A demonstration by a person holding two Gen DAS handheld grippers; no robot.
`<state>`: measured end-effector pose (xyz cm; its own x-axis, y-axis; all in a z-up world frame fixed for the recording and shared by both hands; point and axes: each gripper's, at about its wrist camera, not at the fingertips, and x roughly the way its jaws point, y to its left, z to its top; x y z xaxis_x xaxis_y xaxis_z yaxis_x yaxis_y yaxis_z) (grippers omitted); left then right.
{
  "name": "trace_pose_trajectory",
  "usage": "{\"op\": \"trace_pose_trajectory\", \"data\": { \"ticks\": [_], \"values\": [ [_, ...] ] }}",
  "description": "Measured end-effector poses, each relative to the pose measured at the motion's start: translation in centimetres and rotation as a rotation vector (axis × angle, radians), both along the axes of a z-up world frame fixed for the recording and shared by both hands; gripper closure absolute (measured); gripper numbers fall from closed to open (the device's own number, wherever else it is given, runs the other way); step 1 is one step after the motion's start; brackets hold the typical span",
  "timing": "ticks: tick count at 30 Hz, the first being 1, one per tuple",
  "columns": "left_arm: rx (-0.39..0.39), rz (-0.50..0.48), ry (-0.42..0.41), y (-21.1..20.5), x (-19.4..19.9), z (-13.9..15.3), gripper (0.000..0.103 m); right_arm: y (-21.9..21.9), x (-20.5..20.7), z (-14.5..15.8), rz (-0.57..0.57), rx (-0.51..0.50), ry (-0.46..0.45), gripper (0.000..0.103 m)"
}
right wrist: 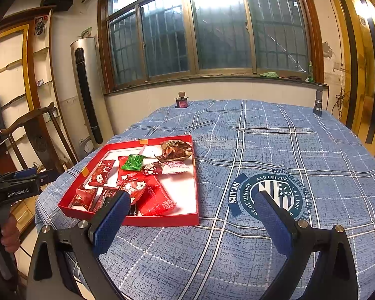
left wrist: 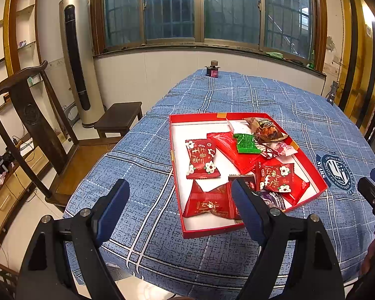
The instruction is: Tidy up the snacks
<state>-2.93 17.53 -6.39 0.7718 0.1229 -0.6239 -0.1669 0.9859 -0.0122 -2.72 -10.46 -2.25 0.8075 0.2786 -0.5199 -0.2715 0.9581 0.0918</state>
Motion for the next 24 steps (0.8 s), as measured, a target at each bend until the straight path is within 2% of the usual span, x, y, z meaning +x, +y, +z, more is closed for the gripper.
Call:
{"op": "trace_pose_trajectory", "data": {
  "ticks": [24],
  "values": [
    [-0.007, -0.002, 0.005, 0.60, 0.29, -0.17, 0.019, 0.76, 0.39, -0.43, 0.022, -0.014, 0.012, 0.002]
  ]
}}
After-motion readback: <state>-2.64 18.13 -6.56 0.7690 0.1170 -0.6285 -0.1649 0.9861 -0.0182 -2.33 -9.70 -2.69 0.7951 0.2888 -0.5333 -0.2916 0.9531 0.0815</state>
